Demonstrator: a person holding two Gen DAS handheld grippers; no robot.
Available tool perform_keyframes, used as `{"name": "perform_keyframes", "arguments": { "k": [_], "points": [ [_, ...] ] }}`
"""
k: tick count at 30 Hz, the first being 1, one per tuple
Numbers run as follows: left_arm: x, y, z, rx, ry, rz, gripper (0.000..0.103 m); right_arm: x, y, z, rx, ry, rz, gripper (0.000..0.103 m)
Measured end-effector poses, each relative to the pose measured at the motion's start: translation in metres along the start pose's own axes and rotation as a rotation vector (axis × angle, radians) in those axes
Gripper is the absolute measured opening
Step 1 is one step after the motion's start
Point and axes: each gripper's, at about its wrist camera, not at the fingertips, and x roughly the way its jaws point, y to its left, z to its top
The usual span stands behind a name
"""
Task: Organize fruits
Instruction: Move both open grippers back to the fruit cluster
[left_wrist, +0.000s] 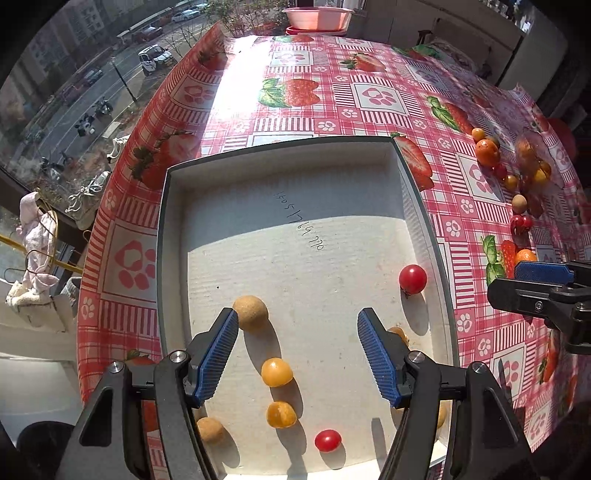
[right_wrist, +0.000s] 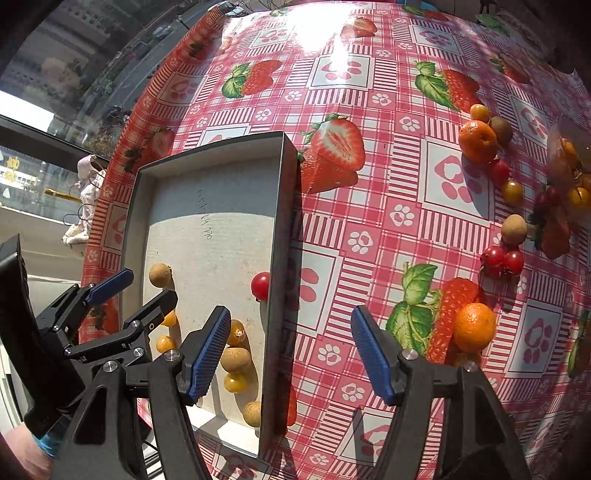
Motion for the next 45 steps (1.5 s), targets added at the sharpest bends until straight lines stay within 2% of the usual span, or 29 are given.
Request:
{"name": "perform_keyframes", "arguments": {
  "k": [8,12,20,22,26,29,31,33,40,45],
  "points": [
    [-0.014,-0.051,0.002,0.092,-0.025,-0.048,0.068,-0.023,-0.058,-0.048,0.092,-0.030,-0.083,0.071],
    [-0.015,-0.077,0.004,0.134,-0.021,-0.075,0.068,-0.021,-0.093,-0.069,0.164,-0.011,-0.125,0.071],
    [-0.014,-0.112,0.004,0.189,-0.009,-0.094,0.068,-0.009,-0.125,-0.075,0.212,-0.020,-0.166,0.070],
    [-0.013,-0.117,0.004,0.196,-0.004,-0.095,0.068,-0.005,-0.125,-0.071,0.203,-0.032,-0.161,0.063],
    [-0.009,-0.129,0.008,0.207,0.007,-0.100,0.068,-0.002,-0.119,-0.062,0.152,-0.070,-0.168,0.059],
    [-0.007,-0.140,0.012,0.223,0.011,-0.108,0.068,-0.002,-0.118,-0.056,0.134,-0.090,-0.156,0.045],
    [-0.005,-0.149,0.015,0.235,0.013,-0.117,0.068,-0.003,-0.120,-0.054,0.135,-0.093,-0.151,0.032],
    [-0.004,-0.158,0.018,0.246,0.014,-0.130,0.068,-0.003,-0.123,-0.053,0.137,-0.094,-0.146,0.027],
    [0.003,-0.191,0.030,0.274,0.028,-0.205,0.068,-0.011,-0.129,-0.063,0.096,-0.104,-0.136,0.027],
    [0.020,-0.213,0.041,0.289,0.068,-0.260,0.068,-0.015,-0.139,-0.074,0.111,-0.108,-0.095,0.027]
  ]
}}
